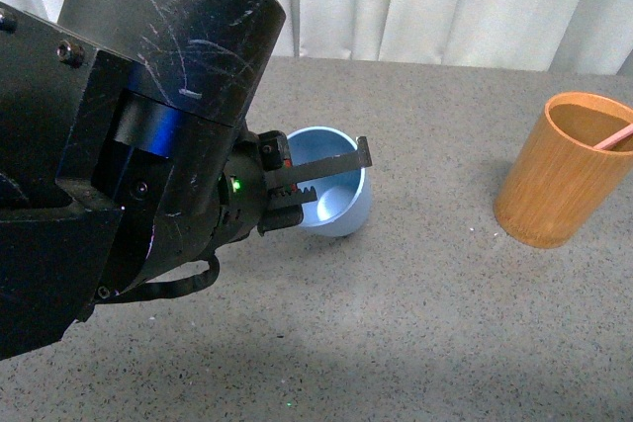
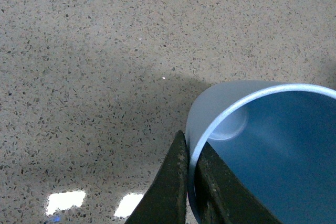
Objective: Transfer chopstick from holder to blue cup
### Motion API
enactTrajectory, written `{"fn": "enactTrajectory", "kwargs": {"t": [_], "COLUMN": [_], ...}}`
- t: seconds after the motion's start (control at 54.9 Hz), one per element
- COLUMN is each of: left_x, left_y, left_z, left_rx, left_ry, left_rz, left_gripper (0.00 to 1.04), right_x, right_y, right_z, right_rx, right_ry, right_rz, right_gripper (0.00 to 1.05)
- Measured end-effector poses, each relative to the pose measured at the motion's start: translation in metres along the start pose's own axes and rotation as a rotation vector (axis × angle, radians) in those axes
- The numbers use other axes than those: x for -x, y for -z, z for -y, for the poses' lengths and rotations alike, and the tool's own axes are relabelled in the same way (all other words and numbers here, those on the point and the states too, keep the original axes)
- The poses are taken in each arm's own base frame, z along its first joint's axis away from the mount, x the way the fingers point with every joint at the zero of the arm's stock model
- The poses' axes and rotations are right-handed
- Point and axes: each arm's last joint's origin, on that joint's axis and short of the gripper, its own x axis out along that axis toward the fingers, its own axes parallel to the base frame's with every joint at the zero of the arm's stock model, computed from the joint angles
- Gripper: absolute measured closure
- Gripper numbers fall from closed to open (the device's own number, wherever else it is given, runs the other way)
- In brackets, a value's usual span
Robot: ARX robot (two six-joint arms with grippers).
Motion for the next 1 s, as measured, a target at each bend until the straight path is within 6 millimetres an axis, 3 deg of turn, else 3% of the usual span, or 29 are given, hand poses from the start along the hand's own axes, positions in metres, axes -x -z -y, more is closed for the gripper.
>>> {"fn": "enactTrajectory", "kwargs": {"t": [0.819, 1.001], "left_x": [-0.0005, -0.0007], "left_y": [0.0022, 0.0005], "left_z": [-0.0013, 0.0001], "left_rx": [-0.087, -0.086], "left_ry": [-0.051, -0.044], "left_rz": [-0.028, -0.024], "left_gripper": [1.01, 0.78], "right_x": [0.0, 0.0], "right_y": [0.0, 0.0], "right_z": [0.0, 0.0], "right_rx": [0.0, 0.0], "right_ry": [0.0, 0.0], "right_rz": [0.0, 0.0], "right_gripper": [0.1, 0.1]}}
